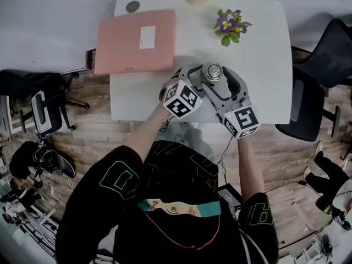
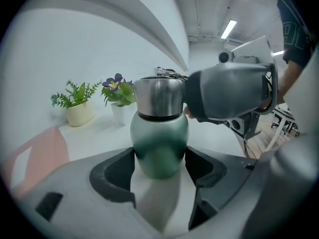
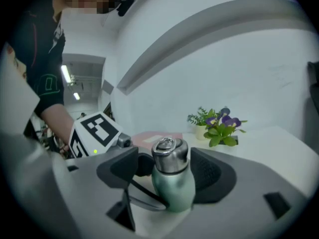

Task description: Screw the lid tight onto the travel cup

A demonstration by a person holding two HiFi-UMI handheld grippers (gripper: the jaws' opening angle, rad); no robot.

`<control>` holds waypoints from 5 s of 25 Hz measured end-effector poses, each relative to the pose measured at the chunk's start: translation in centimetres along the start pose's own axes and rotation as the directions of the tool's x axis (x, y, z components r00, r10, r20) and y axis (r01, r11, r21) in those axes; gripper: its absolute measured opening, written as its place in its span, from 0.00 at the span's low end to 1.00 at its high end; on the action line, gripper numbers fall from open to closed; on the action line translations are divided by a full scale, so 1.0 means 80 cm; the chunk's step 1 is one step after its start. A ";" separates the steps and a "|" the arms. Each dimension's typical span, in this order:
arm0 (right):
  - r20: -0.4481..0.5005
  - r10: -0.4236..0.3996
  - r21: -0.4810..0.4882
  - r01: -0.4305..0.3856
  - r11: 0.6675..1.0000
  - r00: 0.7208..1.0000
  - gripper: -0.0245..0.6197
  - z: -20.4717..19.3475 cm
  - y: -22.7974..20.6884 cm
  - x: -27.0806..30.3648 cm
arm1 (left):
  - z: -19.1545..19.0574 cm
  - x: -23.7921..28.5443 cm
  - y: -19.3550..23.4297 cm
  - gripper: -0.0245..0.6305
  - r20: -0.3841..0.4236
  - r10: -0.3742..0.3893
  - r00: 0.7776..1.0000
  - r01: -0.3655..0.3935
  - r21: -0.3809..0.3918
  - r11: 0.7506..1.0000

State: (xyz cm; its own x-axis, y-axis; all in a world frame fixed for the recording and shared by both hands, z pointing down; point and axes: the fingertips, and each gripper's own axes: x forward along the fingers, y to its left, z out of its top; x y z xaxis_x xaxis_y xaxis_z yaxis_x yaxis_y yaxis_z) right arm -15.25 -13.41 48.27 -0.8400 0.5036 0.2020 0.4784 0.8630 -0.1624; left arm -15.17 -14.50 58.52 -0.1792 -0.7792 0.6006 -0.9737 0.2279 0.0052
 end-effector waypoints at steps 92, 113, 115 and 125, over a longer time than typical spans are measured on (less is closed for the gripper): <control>0.068 -0.111 -0.060 0.115 0.992 0.992 0.41 0.012 -0.004 -0.001 | -0.016 0.005 -0.001 0.53 -0.020 -0.013 1.000 0.012 -0.049 0.999; -0.046 -0.058 -0.169 0.049 0.984 0.997 0.45 0.007 -0.008 -0.006 | -0.019 0.009 -0.001 0.52 -0.010 -0.004 1.000 0.003 -0.094 0.996; -0.078 0.004 -0.179 -0.018 0.984 0.997 0.46 0.009 -0.007 -0.007 | -0.019 0.009 -0.001 0.52 -0.012 -0.004 1.000 0.002 -0.092 0.996; -0.235 0.313 -0.207 -0.362 0.909 0.920 0.43 0.013 -0.005 -0.002 | -0.021 0.010 -0.002 0.52 -0.021 -0.009 1.000 0.007 -0.091 0.996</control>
State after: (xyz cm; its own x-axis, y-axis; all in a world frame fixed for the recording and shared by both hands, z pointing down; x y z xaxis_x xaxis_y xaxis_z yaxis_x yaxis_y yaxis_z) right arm -15.54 -13.86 47.32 -0.5633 0.7429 0.3617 0.7918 0.6105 -0.0206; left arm -14.92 -14.18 60.32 -0.1670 -0.7687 0.6174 -0.9582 0.2741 0.0821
